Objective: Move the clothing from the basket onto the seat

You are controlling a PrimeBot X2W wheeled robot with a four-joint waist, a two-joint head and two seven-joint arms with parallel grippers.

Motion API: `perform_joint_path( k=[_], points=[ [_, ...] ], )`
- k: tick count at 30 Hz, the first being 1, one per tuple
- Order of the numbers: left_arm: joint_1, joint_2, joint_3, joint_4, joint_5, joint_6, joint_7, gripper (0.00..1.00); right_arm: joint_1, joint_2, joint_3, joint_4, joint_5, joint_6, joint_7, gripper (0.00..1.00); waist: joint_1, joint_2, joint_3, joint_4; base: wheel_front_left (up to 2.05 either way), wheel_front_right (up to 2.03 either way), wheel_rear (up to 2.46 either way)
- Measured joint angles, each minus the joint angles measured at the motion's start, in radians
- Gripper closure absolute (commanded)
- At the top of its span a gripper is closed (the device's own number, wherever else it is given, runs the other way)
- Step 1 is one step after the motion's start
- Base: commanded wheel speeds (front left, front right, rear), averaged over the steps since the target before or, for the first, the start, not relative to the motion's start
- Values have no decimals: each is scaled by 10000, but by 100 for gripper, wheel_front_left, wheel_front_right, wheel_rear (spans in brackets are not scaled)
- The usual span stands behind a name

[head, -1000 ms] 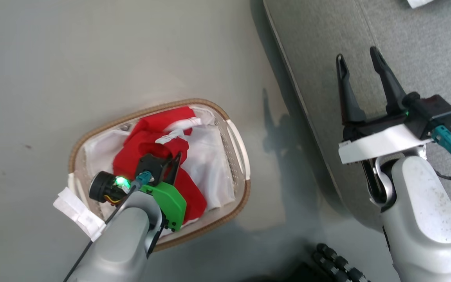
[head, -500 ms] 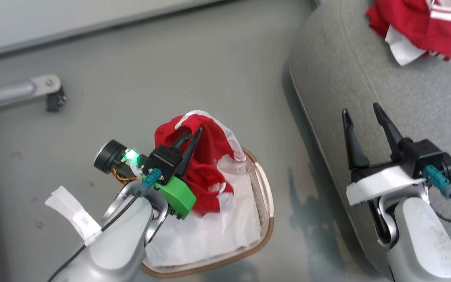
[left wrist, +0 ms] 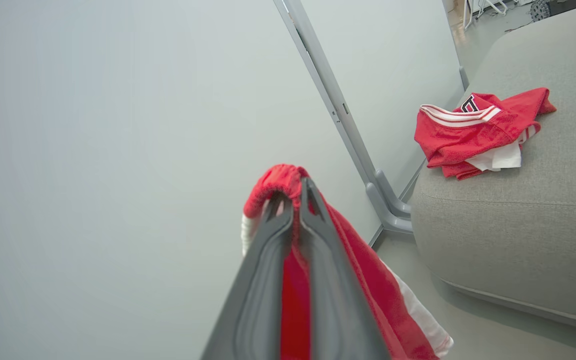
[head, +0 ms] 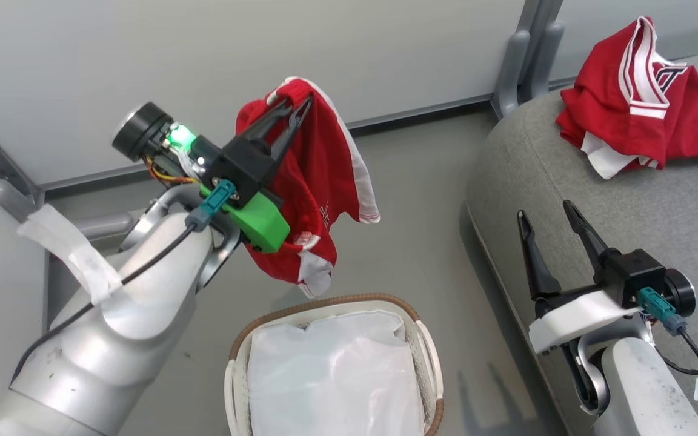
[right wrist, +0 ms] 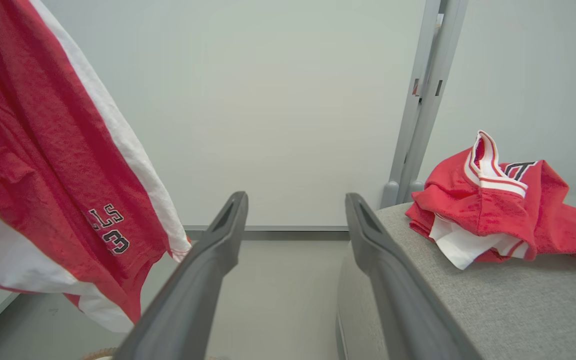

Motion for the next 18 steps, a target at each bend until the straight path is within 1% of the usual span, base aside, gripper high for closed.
perform_joint_path(
  k=[5, 11, 18],
  points=[
    [-902, 0, -213, 17, -431, -2, 0, 100, -14, 2, 378, -38, 71, 0, 0, 0, 0, 0, -488, 69, 0, 0, 0],
    [-1685, -31, -393, -104, -591, -2, 0, 100, -163, 4, 1012, 29, 17, 0, 0, 0, 0, 0, -655, 81, 0, 0, 0],
    [-2054, -157, -744, -681, -698, -15, -6, 100, -737, 2, 1323, 349, -573, 0, -2, 0, 0, 0, -824, 243, 0, 0, 0]
  ],
)
